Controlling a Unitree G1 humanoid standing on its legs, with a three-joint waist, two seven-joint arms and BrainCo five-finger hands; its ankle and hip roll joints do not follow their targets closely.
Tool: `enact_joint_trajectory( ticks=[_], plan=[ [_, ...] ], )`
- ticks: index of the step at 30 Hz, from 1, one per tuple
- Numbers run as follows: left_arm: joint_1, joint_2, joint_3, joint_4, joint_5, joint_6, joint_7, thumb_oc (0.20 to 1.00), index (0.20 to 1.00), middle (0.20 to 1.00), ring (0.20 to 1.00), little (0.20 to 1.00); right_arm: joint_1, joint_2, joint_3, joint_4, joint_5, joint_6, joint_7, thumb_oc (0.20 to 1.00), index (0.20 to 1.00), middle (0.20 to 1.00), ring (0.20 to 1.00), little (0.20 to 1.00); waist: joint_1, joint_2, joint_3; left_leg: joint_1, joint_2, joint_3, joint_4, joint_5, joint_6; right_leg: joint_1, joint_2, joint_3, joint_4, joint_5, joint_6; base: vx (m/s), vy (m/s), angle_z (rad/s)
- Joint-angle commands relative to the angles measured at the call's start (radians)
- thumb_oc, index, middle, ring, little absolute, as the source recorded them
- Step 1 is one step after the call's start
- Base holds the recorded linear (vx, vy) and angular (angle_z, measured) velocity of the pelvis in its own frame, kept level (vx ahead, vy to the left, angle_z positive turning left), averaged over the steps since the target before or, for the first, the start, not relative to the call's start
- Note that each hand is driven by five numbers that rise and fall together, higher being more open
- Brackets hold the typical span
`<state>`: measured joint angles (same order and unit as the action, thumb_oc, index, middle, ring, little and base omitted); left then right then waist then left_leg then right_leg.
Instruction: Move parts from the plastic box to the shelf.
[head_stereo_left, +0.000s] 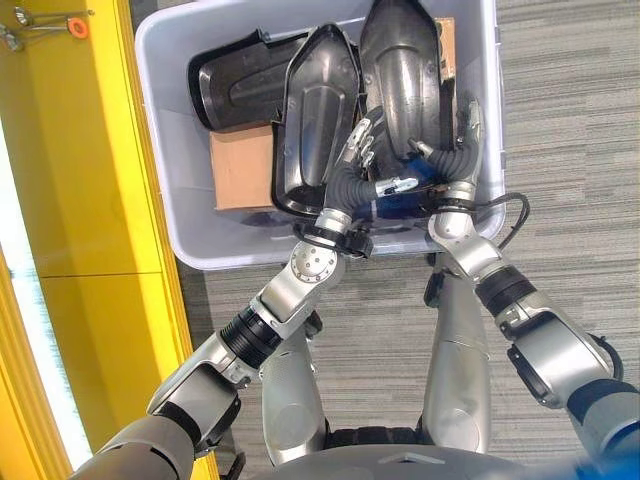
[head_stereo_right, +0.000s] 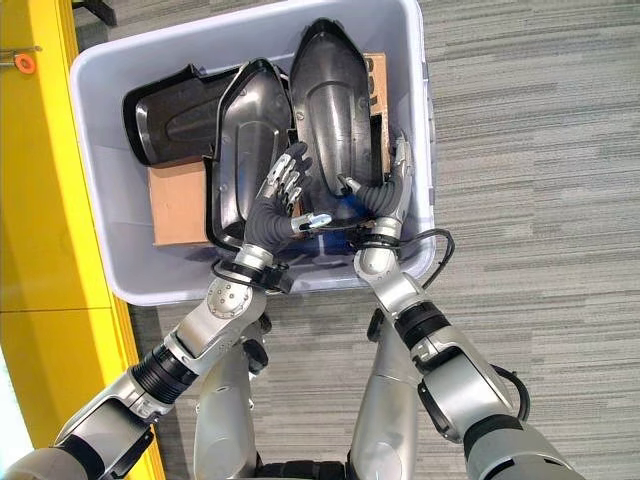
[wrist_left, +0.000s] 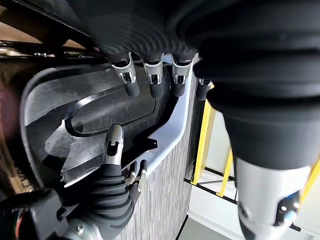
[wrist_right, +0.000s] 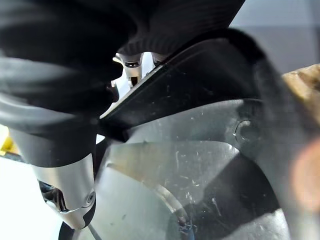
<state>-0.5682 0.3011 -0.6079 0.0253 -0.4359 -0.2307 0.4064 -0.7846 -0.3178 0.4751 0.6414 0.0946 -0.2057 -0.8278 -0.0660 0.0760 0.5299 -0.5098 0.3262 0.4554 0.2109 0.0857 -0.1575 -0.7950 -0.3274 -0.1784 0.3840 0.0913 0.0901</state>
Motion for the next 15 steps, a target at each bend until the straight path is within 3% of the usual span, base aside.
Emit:
enact_joint_trajectory(
  ticks=[1,2,15],
  plan=[
    [-0.004,0.022,0.003,-0.032,0.104,-0.066,0.066,1.000,1.000,1.000,1.000,1.000,0.030,0.033,-0.009,0.018,0.051,0.029,0.038,0.893,0.893,0.893,0.893,0.893,0.027,-0.010,-0.010,-0.105,0.005,-0.033,0.051,-0.046,-0.010,0.023,0.084,-0.096,0.068,-0.167,-0.015,0.01,-0.049,-0.03],
    [0.004,0.027,0.006,-0.027,0.111,-0.063,0.080,1.000,1.000,1.000,1.000,1.000,0.033,0.030,-0.007,0.009,0.046,0.038,0.049,0.200,0.200,0.200,0.200,0.200,0.029,-0.012,-0.010,-0.110,0.010,-0.035,0.050,-0.043,-0.013,0.019,0.085,-0.099,0.065,-0.165,-0.016,0.01,-0.047,-0.03],
    [0.045,0.040,0.016,0.018,0.116,-0.113,0.040,1.000,1.000,1.000,1.000,1.000,0.033,0.017,0.020,0.040,0.050,0.039,0.071,0.200,0.200,0.200,0.200,0.200,0.047,-0.016,-0.010,-0.123,0.020,-0.051,0.047,-0.034,-0.017,0.009,0.084,-0.114,0.076,-0.169,-0.022,0.00,-0.021,0.03]
  ],
)
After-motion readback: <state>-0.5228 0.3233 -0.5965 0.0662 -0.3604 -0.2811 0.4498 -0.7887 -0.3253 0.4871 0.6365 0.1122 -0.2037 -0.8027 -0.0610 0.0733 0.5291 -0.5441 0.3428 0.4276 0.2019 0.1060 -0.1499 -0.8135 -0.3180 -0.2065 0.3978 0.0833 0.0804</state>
